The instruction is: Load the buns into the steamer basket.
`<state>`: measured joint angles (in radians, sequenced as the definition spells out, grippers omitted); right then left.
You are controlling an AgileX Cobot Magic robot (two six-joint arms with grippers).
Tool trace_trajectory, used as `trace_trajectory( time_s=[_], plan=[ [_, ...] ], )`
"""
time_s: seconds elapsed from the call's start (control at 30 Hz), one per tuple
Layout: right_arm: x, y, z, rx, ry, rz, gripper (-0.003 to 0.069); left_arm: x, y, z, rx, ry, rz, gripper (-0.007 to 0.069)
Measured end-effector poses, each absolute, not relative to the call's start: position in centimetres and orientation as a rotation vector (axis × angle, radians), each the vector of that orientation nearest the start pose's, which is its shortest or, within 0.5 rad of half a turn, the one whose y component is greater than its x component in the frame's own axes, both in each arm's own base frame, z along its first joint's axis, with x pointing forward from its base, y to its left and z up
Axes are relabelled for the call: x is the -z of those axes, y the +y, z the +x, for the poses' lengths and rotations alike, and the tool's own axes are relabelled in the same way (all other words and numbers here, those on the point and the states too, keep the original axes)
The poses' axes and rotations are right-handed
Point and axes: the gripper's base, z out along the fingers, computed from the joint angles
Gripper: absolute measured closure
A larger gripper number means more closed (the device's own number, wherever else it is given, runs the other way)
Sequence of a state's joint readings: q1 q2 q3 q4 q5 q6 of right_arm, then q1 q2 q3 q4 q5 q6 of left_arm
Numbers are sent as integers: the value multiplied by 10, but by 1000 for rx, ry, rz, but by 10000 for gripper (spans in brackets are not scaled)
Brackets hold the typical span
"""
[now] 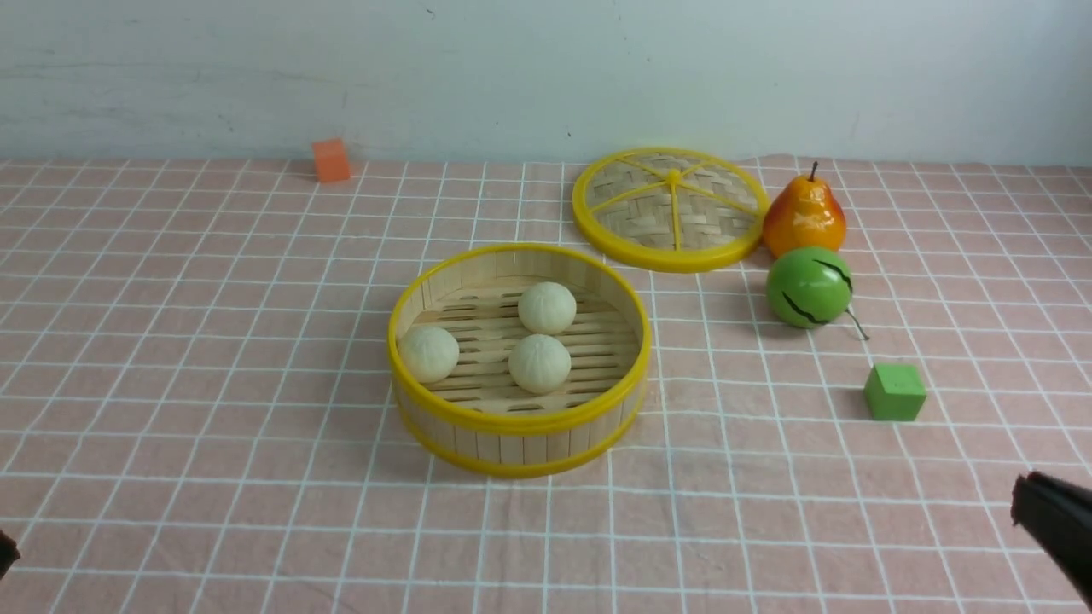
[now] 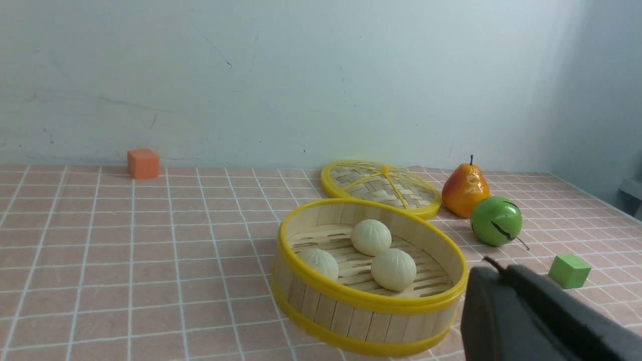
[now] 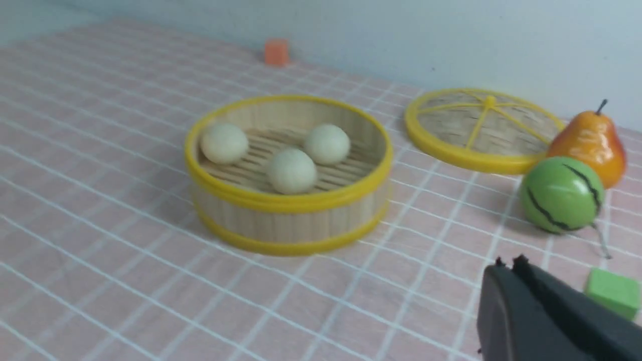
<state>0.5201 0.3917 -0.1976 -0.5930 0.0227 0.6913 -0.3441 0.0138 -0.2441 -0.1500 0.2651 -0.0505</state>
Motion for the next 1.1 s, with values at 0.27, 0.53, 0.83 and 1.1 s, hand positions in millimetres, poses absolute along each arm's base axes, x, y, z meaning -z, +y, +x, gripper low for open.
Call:
trace_trajectory(
  time_s=[0.27, 0.53, 0.83, 1.1],
  plan=[
    [-218, 41, 64, -730, 1642, -152, 661, -270, -17, 37, 461, 1526, 146, 613],
    [-193, 34, 61, -601, 1710, -176, 657, -270, -17, 37, 461, 1522, 145, 606],
    [-193, 10, 56, -327, 1646, 35, 660, -270, -17, 37, 461, 1522, 145, 593],
    [-186, 8, 55, -223, 1717, 11, 679, -269, -17, 37, 460, 1526, 145, 589]
  ],
)
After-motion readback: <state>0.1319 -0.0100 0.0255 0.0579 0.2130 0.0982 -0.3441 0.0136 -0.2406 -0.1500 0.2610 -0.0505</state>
